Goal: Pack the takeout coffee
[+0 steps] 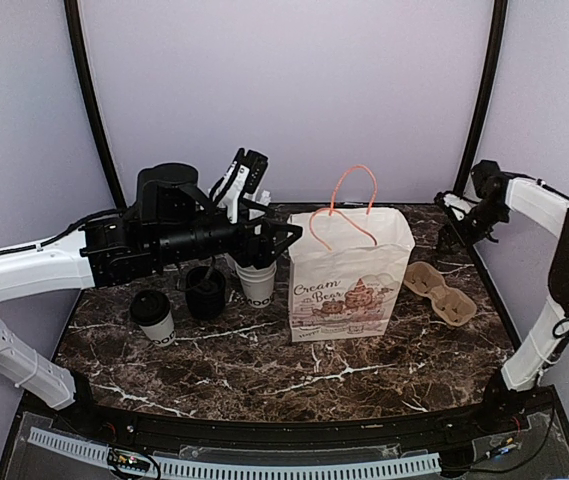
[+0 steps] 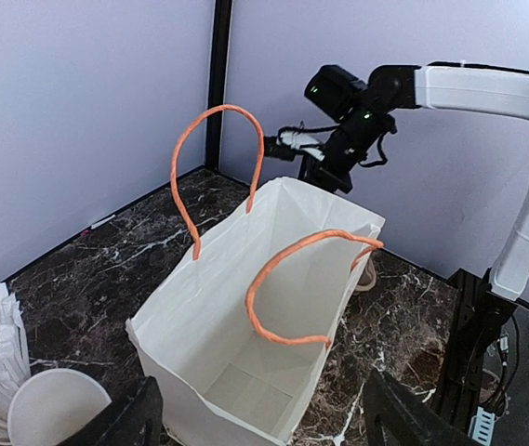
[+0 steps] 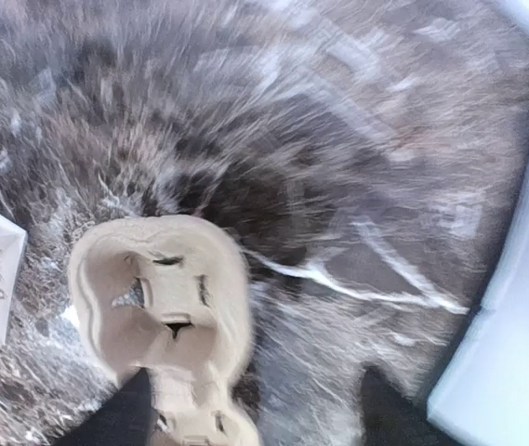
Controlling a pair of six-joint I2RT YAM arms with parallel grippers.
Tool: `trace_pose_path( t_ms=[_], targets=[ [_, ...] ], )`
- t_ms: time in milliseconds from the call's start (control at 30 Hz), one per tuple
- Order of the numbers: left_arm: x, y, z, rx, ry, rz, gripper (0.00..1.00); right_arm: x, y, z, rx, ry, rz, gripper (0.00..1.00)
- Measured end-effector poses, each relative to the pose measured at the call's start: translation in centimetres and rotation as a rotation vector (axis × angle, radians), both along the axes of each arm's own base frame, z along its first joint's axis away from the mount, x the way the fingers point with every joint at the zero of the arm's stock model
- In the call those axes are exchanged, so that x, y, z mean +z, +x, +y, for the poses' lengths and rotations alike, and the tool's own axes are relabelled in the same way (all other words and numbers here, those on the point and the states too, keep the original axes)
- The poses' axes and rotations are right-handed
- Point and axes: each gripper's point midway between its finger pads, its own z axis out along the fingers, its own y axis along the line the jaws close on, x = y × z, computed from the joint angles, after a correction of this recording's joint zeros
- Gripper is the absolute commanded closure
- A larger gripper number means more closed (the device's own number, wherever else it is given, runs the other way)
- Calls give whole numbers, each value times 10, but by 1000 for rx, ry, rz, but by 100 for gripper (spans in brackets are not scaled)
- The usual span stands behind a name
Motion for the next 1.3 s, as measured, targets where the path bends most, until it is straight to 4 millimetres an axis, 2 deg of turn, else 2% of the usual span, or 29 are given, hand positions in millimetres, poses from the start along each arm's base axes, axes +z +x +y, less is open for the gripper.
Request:
trace_pose_path(
  t_ms=[100, 133, 200, 267, 300, 333, 433, 533, 567, 633, 800, 1133, 1300],
  targets=[
    [-1, 2, 2, 14, 10, -5, 19, 54, -6, -11, -69, 15, -182, 1],
    [-2, 3, 2, 20, 14, -7, 19, 67, -10, -12, -87, 34, -232, 7],
    [-4, 4, 4, 29, 25, -11, 19, 80, -19, -9, -85, 77, -280, 35],
    [-4, 5, 4, 32, 30, -14, 19, 74, -22, -4, -59, 100, -263, 54],
    [-4, 5, 5, 33, 33, -15, 19, 64, -22, -1, -49, 111, -225, 59],
    [-5, 5, 5, 34, 36, -15, 19, 52, -21, 2, -35, 113, -189, 62],
    [-7, 6, 6, 40, 43, -12, 18, -8, -28, 11, -20, 122, 8, 63],
    [-8, 7, 7, 48, 48, -11, 18, -50, -54, 18, -10, 111, 161, 64],
    [-8, 7, 8, 50, 49, -11, 18, -55, -60, 18, -9, 103, 189, 64],
    [-8, 6, 9, 53, 48, -11, 18, -61, -70, 22, 2, 78, 222, 64],
    [-11, 5, 12, 56, 52, -8, 18, -63, -70, 30, 13, 44, 225, 66],
    [-14, 5, 12, 56, 56, -4, 18, -67, -69, 25, -33, 10, 227, 66],
    [-14, 5, 12, 56, 56, -4, 18, -61, -72, 24, -39, -3, 221, 66]
  ],
)
